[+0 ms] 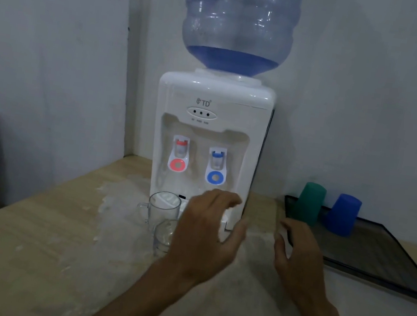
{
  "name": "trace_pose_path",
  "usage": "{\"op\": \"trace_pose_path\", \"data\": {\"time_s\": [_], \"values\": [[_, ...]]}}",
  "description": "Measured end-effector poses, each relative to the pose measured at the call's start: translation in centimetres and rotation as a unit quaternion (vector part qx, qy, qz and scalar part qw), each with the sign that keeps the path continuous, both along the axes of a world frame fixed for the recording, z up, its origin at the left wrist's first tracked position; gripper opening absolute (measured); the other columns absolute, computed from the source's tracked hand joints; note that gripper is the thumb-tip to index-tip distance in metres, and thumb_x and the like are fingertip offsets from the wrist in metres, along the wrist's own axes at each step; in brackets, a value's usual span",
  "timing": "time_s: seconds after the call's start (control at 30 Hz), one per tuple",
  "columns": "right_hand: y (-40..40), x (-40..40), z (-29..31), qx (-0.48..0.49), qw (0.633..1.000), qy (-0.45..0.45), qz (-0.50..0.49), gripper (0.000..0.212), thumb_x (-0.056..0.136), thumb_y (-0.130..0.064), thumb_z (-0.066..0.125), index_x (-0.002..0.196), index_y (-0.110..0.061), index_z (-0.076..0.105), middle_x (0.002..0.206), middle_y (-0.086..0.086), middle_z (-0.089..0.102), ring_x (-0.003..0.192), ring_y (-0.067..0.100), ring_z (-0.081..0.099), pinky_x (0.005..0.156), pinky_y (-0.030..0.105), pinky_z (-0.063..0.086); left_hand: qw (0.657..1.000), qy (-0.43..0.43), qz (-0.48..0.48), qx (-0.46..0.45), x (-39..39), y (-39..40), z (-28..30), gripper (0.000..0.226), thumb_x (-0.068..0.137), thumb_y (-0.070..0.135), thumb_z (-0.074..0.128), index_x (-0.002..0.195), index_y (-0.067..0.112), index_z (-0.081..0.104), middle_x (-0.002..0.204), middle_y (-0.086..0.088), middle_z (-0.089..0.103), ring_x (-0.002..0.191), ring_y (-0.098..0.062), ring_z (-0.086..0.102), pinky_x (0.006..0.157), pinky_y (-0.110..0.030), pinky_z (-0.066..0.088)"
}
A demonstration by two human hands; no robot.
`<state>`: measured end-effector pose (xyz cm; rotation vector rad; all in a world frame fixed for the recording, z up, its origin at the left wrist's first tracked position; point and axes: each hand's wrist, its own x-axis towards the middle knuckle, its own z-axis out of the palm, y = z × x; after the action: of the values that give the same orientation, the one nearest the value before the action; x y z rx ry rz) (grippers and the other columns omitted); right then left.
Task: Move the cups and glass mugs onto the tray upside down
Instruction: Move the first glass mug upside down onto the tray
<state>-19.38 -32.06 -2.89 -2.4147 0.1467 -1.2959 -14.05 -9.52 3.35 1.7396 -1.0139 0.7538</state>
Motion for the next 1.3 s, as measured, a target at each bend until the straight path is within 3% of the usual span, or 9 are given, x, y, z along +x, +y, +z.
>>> {"op": "trace_pose_path", "data": {"time_s": [0.3, 0.4, 0.57, 0.7, 0.83, 1.03, 1.17, 1.23, 1.3], "values": [[0.3, -0.3, 0.3, -0.012, 1.0, -0.009, -0.007, 0.032, 0.088, 0.002, 0.07, 0.12, -0.001, 0.066, 0.109, 0.009, 0.066, 0.098, 0.02, 0.062, 0.086, 0.041, 0.057, 0.988, 0.122, 0.076, -0.052, 1.3, 8.2, -3.8, 0.056, 0.081, 0.062, 0.067, 0.124, 0.027, 0.056, 0.117, 0.014, 0.062, 0.11, 0.001, 0.058, 0.088, -0.004, 0.043], [0.4, -0.3, 0.3, -0.011, 1.0, -0.009, -0.006, 0.032, 0.088, 0.002, 0.071, 0.119, -0.001, 0.066, 0.108, 0.009, 0.066, 0.096, 0.02, 0.062, 0.085, 0.042, 0.057, 0.983, 0.166, 0.066, -0.034, 1.4, 8.6, -5.6, 0.07, 0.073, 0.07, 0.071, 0.128, 0.032, 0.05, 0.122, 0.015, 0.059, 0.113, -0.003, 0.058, 0.088, -0.013, 0.049], [0.4, -0.1, 0.2, -0.017, 1.0, -0.006, -0.005, 0.03, 0.088, 0.001, 0.072, 0.118, -0.001, 0.066, 0.107, 0.01, 0.066, 0.094, 0.021, 0.063, 0.082, 0.042, 0.057, 0.978, 0.196, 0.069, -0.028, 2.1, 8.4, -6.8, 0.078, 0.069, 0.054, 0.087, 0.133, 0.035, 0.047, 0.125, 0.02, 0.059, 0.112, 0.001, 0.06, 0.091, -0.025, 0.055], [0.6, 0.1, 0.2, -0.02, 1.0, -0.006, -0.002, 0.03, 0.088, 0.001, 0.072, 0.117, -0.002, 0.066, 0.107, 0.009, 0.067, 0.094, 0.019, 0.062, 0.082, 0.04, 0.057, 0.977, 0.207, 0.054, -0.026, 2.1, 8.1, -7.2, 0.082, 0.068, 0.056, 0.086, 0.137, 0.036, 0.046, 0.127, 0.021, 0.061, 0.111, 0.004, 0.061, 0.09, -0.013, 0.052], [0.8, 0.2, 0.0, -0.02, 1.0, -0.001, 0.0, 0.03, 0.089, -0.002, 0.072, 0.118, -0.003, 0.066, 0.108, 0.009, 0.067, 0.096, 0.018, 0.063, 0.085, 0.033, 0.052, 0.975, 0.219, 0.013, -0.02, 1.4, 6.9, -7.1, 0.09, 0.066, 0.065, 0.083, 0.14, 0.035, 0.044, 0.126, 0.02, 0.062, 0.111, 0.0, 0.064, 0.091, -0.021, 0.057], [0.7, 0.1, -0.1, -0.016, 1.0, 0.002, -0.003, 0.029, 0.089, -0.001, 0.072, 0.118, -0.003, 0.066, 0.108, 0.009, 0.068, 0.096, 0.02, 0.064, 0.085, 0.034, 0.053, 0.975, 0.214, -0.054, 0.03, 1.1, 5.4, -6.7, 0.091, 0.066, 0.067, 0.084, 0.141, 0.038, 0.041, 0.125, 0.026, 0.06, 0.111, 0.004, 0.063, 0.093, -0.026, 0.058], [0.5, 0.1, -0.1, -0.011, 1.0, 0.004, -0.004, 0.029, 0.09, -0.002, 0.071, 0.118, -0.003, 0.066, 0.109, 0.009, 0.067, 0.097, 0.019, 0.063, 0.085, 0.035, 0.054, 0.984, 0.164, -0.061, 0.014, 1.7, 7.0, -5.6, 0.077, 0.081, 0.08, 0.059, 0.14, 0.032, 0.045, 0.124, 0.021, 0.061, 0.116, -0.004, 0.061, 0.096, -0.018, 0.051], [0.6, 0.1, 0.0, -0.011, 1.0, 0.005, -0.004, 0.029, 0.089, -0.002, 0.072, 0.118, -0.002, 0.066, 0.109, 0.009, 0.068, 0.096, 0.018, 0.062, 0.084, 0.034, 0.053, 0.991, 0.129, -0.017, -0.035, 3.3, 7.8, -4.8, 0.062, 0.09, 0.076, 0.048, 0.133, 0.032, 0.048, 0.121, 0.024, 0.059, 0.116, 0.001, 0.058, 0.092, -0.008, 0.045], [0.7, 0.0, 0.0, -0.016, 1.0, 0.003, -0.005, 0.029, 0.088, 0.0, 0.073, 0.117, -0.001, 0.067, 0.107, 0.01, 0.068, 0.095, 0.017, 0.062, 0.083, 0.032, 0.051, 0.99, 0.111, 0.065, -0.055, 5.8, 8.2, -4.1, 0.061, 0.087, 0.071, 0.056, 0.132, 0.03, 0.049, 0.121, 0.022, 0.057, 0.113, 0.007, 0.055, 0.088, -0.002, 0.042]]}}
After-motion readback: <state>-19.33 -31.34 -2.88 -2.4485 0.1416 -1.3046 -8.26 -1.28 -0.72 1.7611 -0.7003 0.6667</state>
